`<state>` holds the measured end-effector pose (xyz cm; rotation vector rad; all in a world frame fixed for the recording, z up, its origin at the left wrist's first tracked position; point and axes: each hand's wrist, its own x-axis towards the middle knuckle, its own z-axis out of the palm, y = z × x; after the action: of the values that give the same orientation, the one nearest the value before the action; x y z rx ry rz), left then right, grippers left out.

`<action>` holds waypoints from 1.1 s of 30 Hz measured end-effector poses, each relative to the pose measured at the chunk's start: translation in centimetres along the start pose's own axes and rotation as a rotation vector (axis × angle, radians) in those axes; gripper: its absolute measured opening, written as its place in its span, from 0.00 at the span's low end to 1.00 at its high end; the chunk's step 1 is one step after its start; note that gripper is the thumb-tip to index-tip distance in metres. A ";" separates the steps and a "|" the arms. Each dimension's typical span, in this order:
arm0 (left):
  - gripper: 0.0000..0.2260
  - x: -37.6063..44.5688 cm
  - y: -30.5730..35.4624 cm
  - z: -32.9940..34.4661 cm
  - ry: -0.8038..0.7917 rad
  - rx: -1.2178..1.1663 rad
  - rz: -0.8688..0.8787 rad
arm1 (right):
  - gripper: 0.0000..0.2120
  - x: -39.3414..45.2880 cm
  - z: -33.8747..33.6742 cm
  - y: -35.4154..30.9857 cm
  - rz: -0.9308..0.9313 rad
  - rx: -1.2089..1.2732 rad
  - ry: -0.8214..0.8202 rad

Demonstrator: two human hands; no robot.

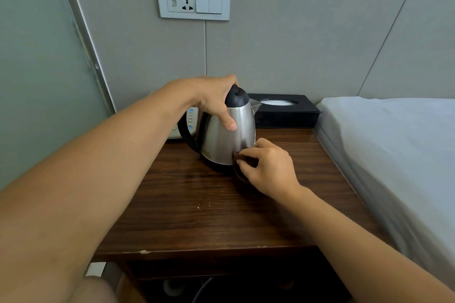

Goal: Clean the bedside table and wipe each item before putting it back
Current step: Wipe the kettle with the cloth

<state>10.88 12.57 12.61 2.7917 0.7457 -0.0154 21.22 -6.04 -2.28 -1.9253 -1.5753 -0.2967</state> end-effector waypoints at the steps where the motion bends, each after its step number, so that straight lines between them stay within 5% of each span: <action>1: 0.53 0.0 0.0 0.0 0.000 -0.003 -0.002 | 0.09 -0.3 0.2 -0.4 0.000 0.013 0.025; 10: 0.50 0.0 -0.1 0.0 0.012 0.000 -0.009 | 0.04 -0.5 5.5 -6.5 -0.078 -0.159 0.062; 20: 0.43 0.5 -0.4 0.0 0.008 -0.033 0.030 | 0.07 -2.2 2.9 -3.3 0.132 -0.081 0.094; 23: 0.41 0.6 -0.3 -0.1 -0.001 -0.056 0.031 | 0.10 -1.4 0.4 -0.4 0.375 -0.106 0.009; 27: 0.42 0.9 0.1 -0.4 -0.034 -0.082 0.068 | 0.15 -0.1 -3.6 3.3 0.609 0.154 0.051; 33: 0.46 0.9 0.9 -1.6 -0.102 0.155 0.098 | 0.06 -0.6 -5.4 3.3 0.715 0.626 0.025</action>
<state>11.97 12.64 14.26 2.9441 0.6059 -0.2043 25.33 -9.98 0.53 -1.8010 -0.7351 0.4241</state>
